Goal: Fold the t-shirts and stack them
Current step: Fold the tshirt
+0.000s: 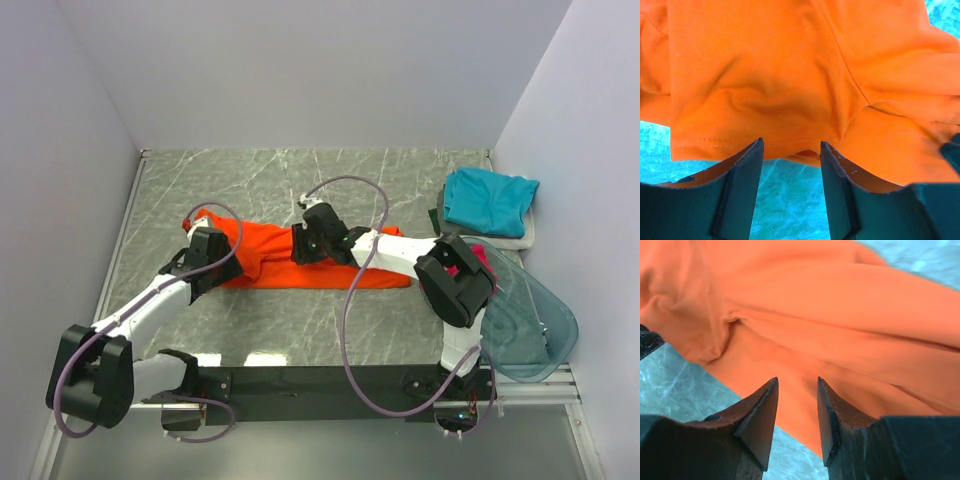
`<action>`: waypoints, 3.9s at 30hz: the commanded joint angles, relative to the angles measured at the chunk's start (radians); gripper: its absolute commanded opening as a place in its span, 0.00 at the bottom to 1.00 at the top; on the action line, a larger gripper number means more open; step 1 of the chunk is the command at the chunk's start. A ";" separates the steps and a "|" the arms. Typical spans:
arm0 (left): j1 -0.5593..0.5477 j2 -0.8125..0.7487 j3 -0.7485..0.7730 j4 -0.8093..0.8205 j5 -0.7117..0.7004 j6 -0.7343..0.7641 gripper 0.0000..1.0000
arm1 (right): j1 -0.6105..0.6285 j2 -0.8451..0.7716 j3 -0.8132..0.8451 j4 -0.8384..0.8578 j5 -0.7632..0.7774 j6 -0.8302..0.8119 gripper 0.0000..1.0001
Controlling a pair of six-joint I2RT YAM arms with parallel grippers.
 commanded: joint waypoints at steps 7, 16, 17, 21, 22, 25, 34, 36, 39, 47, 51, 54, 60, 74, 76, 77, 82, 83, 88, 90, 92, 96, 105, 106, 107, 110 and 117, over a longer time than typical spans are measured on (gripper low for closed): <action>-0.014 0.154 0.068 0.153 0.040 -0.036 0.53 | -0.054 -0.082 -0.039 0.035 0.019 -0.004 0.44; -0.057 0.131 -0.024 0.182 0.083 -0.018 0.54 | -0.062 -0.078 -0.050 0.039 0.012 -0.001 0.44; -0.057 0.123 -0.032 0.182 0.088 -0.013 0.54 | -0.062 -0.078 -0.050 0.039 0.012 -0.001 0.44; -0.057 0.090 -0.047 0.169 0.116 0.011 0.54 | -0.063 -0.070 -0.043 0.033 0.012 -0.003 0.44; -0.058 0.090 -0.044 0.164 0.122 0.014 0.54 | -0.065 -0.070 -0.041 0.027 0.010 -0.003 0.44; -0.057 0.082 -0.023 0.150 0.126 0.021 0.54 | -0.063 -0.073 -0.046 0.029 0.015 -0.004 0.44; -0.046 0.108 0.160 0.020 -0.081 -0.005 0.57 | -0.107 -0.160 -0.066 -0.017 0.058 -0.030 0.45; -0.016 0.154 0.166 0.027 -0.093 -0.021 0.58 | -0.143 -0.193 -0.085 -0.025 0.056 -0.046 0.45; 0.017 0.209 0.164 0.055 -0.073 -0.025 0.59 | -0.200 -0.226 -0.124 -0.039 0.081 -0.067 0.45; 0.132 0.373 0.181 0.124 0.005 0.004 0.58 | -0.342 -0.280 -0.230 -0.066 0.108 -0.089 0.45; 0.188 0.470 0.249 0.130 0.040 0.027 0.58 | -0.358 -0.271 -0.245 -0.097 0.119 -0.090 0.45; 0.208 0.545 0.327 0.121 0.053 0.042 0.58 | -0.358 -0.256 -0.271 -0.108 0.102 -0.077 0.45; 0.233 0.721 0.558 0.055 0.056 0.085 0.57 | -0.350 -0.245 -0.329 -0.125 0.062 -0.044 0.44; 0.268 1.039 1.086 -0.123 0.037 0.131 0.57 | -0.118 -0.364 -0.339 -0.260 0.096 0.031 0.43; 0.274 1.035 1.114 -0.140 0.033 0.132 0.57 | -0.106 -0.404 -0.323 -0.301 0.113 0.029 0.43; 0.273 1.028 1.135 -0.141 0.028 0.133 0.57 | -0.106 -0.445 -0.319 -0.313 0.128 0.026 0.43; 0.276 0.961 1.142 -0.131 0.033 0.126 0.58 | -0.108 -0.518 -0.329 -0.333 0.219 -0.003 0.44; 0.274 0.953 1.129 -0.121 0.036 0.126 0.58 | -0.108 -0.515 -0.334 -0.324 0.222 -0.015 0.44; 0.276 0.926 1.095 -0.118 0.056 0.123 0.58 | -0.108 -0.457 -0.334 -0.252 0.242 -0.049 0.44; 0.274 0.926 1.083 -0.118 0.060 0.125 0.58 | -0.108 -0.423 -0.328 -0.223 0.253 -0.064 0.43; 0.276 0.923 1.071 -0.118 0.073 0.125 0.58 | -0.108 -0.385 -0.313 -0.209 0.262 -0.081 0.43; 0.271 0.915 1.059 -0.109 0.085 0.119 0.58 | -0.108 -0.325 -0.285 -0.174 0.259 -0.104 0.42; 0.265 0.938 1.086 -0.120 0.094 0.126 0.58 | -0.108 -0.289 -0.276 -0.158 0.219 -0.127 0.18; 0.265 0.941 1.086 -0.120 0.094 0.126 0.58 | -0.106 -0.298 -0.286 -0.157 0.217 -0.130 0.15; 0.265 0.944 1.088 -0.118 0.094 0.128 0.58 | -0.105 -0.318 -0.293 -0.155 0.213 -0.141 0.07; 0.265 0.958 1.100 -0.121 0.096 0.128 0.58 | -0.100 -0.344 -0.306 -0.174 0.208 -0.165 0.01; 0.265 1.025 1.181 -0.164 0.093 0.137 0.58 | -0.065 -0.320 -0.270 -0.259 0.190 -0.202 0.00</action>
